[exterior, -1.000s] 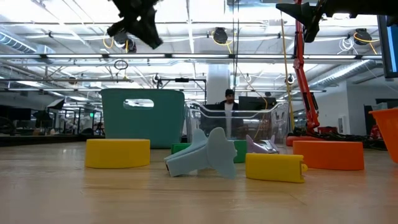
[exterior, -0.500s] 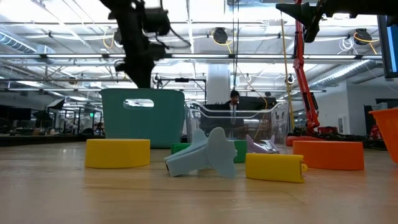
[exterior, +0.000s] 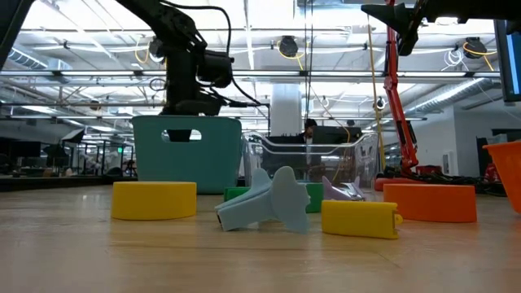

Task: Pick and place Stapler, Stapler remover, tape
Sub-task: Put the left small green stapler into the blue bin

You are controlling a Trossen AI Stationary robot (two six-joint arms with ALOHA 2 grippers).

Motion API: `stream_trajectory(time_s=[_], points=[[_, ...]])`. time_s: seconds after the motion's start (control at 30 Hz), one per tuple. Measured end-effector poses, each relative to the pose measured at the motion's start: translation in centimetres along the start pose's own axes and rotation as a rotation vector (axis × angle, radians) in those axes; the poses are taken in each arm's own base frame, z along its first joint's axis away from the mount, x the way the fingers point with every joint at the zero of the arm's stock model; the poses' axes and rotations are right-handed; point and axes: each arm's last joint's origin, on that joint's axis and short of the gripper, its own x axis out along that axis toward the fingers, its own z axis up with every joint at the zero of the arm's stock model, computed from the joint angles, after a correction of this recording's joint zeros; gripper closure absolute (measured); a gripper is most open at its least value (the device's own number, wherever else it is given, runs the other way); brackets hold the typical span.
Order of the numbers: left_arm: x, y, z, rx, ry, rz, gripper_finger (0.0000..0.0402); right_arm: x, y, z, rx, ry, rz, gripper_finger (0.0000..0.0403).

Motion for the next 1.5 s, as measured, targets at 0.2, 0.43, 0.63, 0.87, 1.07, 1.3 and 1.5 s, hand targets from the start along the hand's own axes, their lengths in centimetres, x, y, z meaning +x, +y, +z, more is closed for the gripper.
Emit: stream_trajectory(time_s=[0.2,0.43,0.63,0.87,1.07,1.3,1.5], points=[[-0.3,0.2,-0.3,-0.016,0.023,-0.008,0.0349,0.0,0.0,0.0,0.001,0.0,0.0,0.0211],[-0.3,-0.1,-0.6,-0.026,0.048,-0.009,0.0349,0.0,0.0,0.0,0.001,0.001,0.0,0.0211],[-0.4,0.0,-0.3,0.025,0.02,-0.01,0.0349,0.0,0.0,0.0,0.001,0.0,0.0,0.0211],[-2.0,0.0,0.7,0.023,-0.037,-0.026,0.0349,0.0,0.0,0.0,0.001,0.001,0.0,0.0211],[-2.3,-0.2,1.1,-0.077,-0.046,-0.031,0.0349,0.0,0.0,0.0,0.001,0.0,0.0,0.0211],[-1.4,0.0,1.2,-0.206,-0.02,0.034,0.0349,0.0,0.0,0.0,0.0,-0.001,-0.003,0.0211],[1.7,-0.4,1.5,-0.224,0.103,0.072,0.0349,0.0,0.0,0.0,0.0,0.001,-0.003,0.0211]])
